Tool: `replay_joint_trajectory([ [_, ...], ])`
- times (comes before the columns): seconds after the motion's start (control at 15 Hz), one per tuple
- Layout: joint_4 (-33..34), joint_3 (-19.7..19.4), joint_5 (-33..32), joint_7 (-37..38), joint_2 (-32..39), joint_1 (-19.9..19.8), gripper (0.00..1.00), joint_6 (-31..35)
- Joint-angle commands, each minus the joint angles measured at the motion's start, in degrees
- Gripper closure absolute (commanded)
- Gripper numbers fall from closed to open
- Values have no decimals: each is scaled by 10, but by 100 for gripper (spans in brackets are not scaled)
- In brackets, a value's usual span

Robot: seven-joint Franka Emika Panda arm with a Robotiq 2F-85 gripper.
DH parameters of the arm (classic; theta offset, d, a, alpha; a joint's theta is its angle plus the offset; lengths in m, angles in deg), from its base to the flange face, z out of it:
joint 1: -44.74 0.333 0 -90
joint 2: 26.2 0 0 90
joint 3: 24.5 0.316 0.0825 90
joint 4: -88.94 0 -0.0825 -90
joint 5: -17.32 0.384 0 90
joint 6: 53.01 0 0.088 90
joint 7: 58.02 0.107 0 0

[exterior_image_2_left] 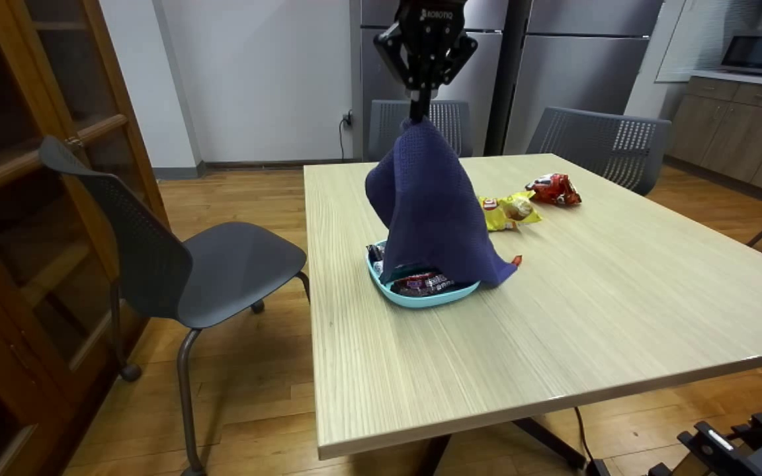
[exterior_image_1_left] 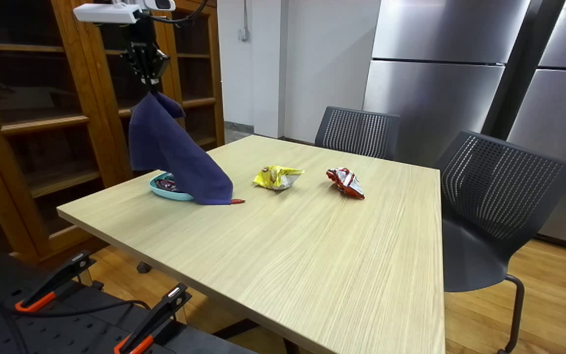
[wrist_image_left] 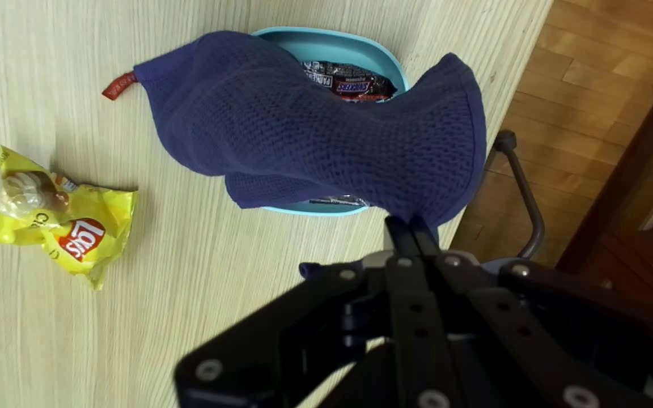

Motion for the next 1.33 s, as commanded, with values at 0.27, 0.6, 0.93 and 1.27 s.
replay_joint_trajectory([
  [0.27, 32, -3, -18, 13, 40, 6, 100, -37],
  [0.6, 57, -9, -25, 21, 69, 10, 100, -57],
  [0.93, 89, -15, -45, 39, 108, 17, 100, -76],
  [1.27, 131, -28, -58, 63, 158, 24, 100, -72],
])
